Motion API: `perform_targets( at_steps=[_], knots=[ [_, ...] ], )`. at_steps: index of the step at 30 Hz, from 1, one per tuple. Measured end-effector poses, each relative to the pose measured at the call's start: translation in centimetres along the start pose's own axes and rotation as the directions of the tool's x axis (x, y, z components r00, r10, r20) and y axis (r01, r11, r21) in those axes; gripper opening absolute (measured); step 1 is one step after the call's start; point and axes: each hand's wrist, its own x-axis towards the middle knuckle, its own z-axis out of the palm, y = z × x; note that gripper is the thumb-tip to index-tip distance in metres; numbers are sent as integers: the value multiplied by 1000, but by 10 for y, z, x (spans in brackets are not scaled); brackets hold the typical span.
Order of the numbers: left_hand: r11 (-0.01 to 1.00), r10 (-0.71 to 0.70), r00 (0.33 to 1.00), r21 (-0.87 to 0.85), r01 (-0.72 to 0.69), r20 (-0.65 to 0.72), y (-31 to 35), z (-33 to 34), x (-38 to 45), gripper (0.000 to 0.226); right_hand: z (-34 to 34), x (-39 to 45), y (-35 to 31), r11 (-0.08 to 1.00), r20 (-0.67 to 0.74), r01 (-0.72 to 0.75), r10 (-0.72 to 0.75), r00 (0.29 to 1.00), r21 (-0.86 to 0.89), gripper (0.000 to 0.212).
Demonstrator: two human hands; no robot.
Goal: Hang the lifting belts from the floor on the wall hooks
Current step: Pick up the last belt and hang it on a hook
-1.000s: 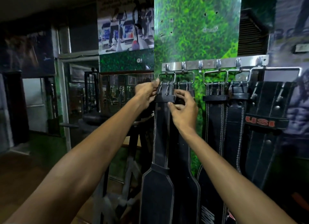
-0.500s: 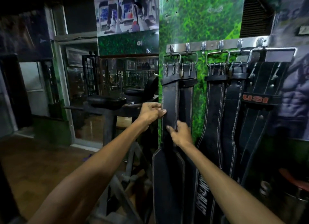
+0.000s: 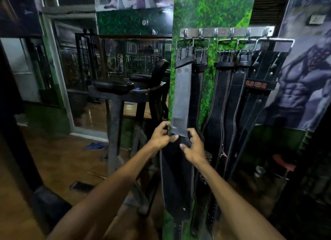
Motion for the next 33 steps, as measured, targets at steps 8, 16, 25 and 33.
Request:
perform_targets(
  at_steps=[8,16,25,33],
  knots=[
    [999,-50,993,-12,49,-107,-26,0,-59,23,-15,-39,-9,970,-128,-146,173,977,192,26],
    [959,-169,978,-249,135,-119,-32,16,-139,27,-36,-99,12,942,-29,-256,269,963,218,16],
    [932,-191,968,-339,127,-160,-8,59,-235,26,-80,-184,5,902,92,-378,367,926,209,64],
    [945,-200,960,-299,136,-196,20,79,-298,16,-112,-263,-6,913,111,-343,326,939,223,28]
  ],
)
